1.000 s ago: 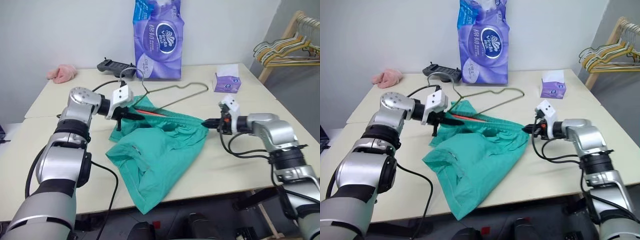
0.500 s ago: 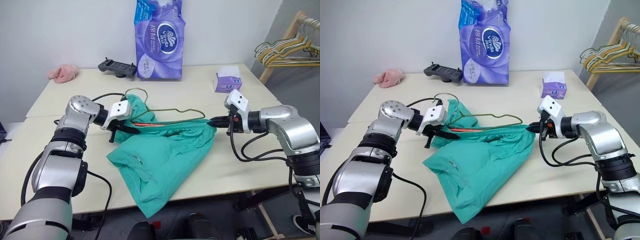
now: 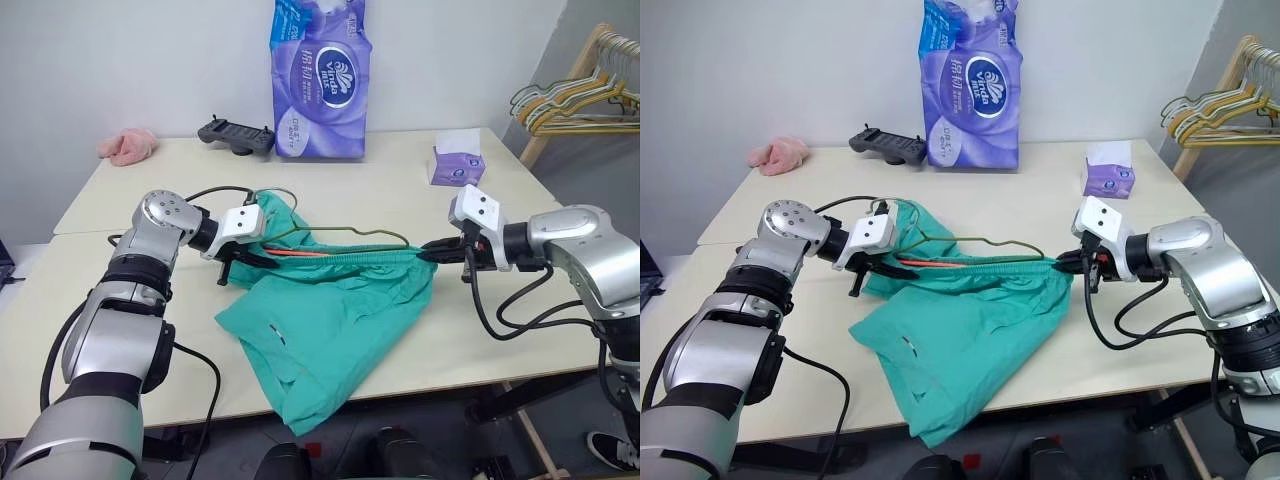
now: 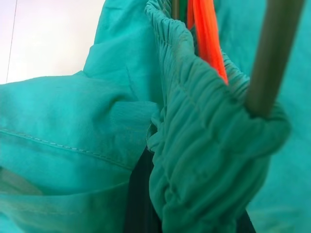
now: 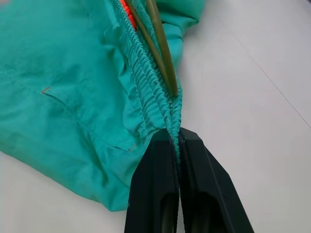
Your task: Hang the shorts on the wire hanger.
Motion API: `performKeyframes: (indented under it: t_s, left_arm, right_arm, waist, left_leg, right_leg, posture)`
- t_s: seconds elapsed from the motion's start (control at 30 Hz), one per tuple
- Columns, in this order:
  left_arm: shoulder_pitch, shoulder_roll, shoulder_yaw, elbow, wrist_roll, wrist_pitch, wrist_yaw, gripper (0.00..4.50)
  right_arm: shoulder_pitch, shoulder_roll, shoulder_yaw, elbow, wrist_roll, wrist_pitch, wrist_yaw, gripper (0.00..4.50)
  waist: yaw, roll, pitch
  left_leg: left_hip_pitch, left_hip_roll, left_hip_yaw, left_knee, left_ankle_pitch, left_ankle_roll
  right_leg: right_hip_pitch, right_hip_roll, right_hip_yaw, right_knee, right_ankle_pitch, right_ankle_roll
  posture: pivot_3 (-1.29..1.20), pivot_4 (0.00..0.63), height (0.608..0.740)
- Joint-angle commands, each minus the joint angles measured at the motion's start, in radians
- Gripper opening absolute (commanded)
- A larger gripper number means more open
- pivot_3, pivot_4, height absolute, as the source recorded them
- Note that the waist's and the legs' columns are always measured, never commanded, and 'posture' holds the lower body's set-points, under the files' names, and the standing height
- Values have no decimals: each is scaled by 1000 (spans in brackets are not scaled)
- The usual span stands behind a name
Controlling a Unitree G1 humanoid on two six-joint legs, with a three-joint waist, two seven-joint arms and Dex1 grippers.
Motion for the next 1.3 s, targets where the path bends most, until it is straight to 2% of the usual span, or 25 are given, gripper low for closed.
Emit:
performKeyframes:
  t_s: [0.03, 0.53, 0.87, 1.3]
  left_arm:
    - [-22, 54, -9, 20, 31, 1, -1, 0]
    - [-74, 66, -86, 68, 103, -75, 17, 0]
    - [-134, 48, -127, 118, 162, -118, 98, 0]
    - [-178, -22, -122, 153, 182, -123, 181, 0]
  right_arm:
    - [-17, -47, -29, 3, -33, -7, -12, 18]
    - [-152, -66, 34, -41, -39, -18, 50, 18]
    - [-230, -68, 94, -14, -82, -48, 89, 18]
    - [-320, 63, 168, 34, -133, -70, 79, 18]
  waist:
    - [0, 0, 0]
    - [0, 0, 0]
    - [0, 0, 0]
    - [-2, 0, 0]
  left_leg:
    - [0, 0, 0, 0, 0, 0]
    - [0, 0, 1, 0, 0, 0]
    - [0, 0, 1, 0, 0, 0]
    - [0, 0, 1, 0, 0, 0]
  right_leg:
    - [0, 0, 0, 0, 0, 0]
    - [0, 0, 0, 0, 0, 0]
    - [0, 0, 0, 0, 0, 0]
    - [-1, 0, 0, 0, 0, 0]
  posture:
    - [-73, 53, 740]
    - [-80, 34, 740]
    - [-92, 35, 740]
    - [-92, 45, 740]
